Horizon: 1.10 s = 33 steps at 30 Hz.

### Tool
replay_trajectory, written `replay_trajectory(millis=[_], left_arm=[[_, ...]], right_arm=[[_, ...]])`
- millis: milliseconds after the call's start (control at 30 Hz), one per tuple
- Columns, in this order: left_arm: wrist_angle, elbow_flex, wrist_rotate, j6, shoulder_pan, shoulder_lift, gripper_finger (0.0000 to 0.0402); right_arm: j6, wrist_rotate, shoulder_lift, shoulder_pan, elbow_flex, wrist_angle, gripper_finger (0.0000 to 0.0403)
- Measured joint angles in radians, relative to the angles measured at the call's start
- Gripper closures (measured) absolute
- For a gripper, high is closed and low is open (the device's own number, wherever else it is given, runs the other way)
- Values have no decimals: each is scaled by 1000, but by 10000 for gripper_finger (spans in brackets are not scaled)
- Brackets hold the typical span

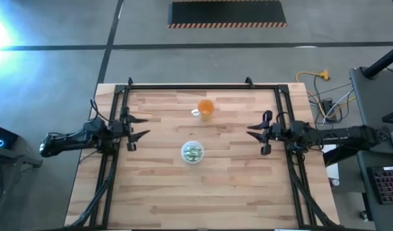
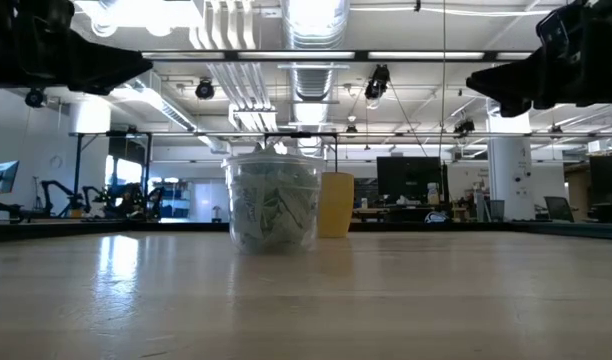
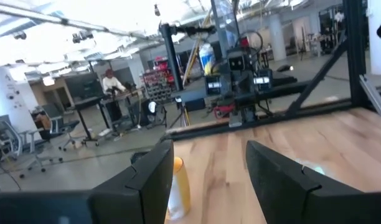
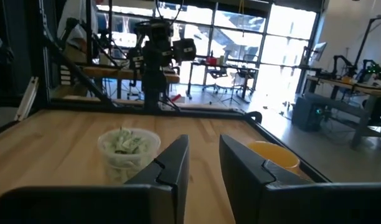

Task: Pick and place Stevia / Truvia into bins
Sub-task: Return to Home Position

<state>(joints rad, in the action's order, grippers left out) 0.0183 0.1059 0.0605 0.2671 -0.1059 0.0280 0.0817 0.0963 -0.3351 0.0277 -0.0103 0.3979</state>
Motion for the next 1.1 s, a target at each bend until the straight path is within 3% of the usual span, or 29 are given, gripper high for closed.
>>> replay_trajectory(millis=[433,567,767,833,1100], left_arm=[[-110,4,-1,-23,0,0,217],[-145,0,-5,-33,0,0,217],[-67,-58,-130,-30,1,0,217],[8,-97,-129,-49,0,0,217],[12,-98,-133,-52,0,1,217]], right_arm=[[-30,7,337,-2,1,-329,328],[-33,7,329,-3,1,-359,323],[-46,-6,335,-4,1,-374,316],[-49,-24,334,-4,1,-374,316],[-72,-30,335,-4,1,-372,328]])
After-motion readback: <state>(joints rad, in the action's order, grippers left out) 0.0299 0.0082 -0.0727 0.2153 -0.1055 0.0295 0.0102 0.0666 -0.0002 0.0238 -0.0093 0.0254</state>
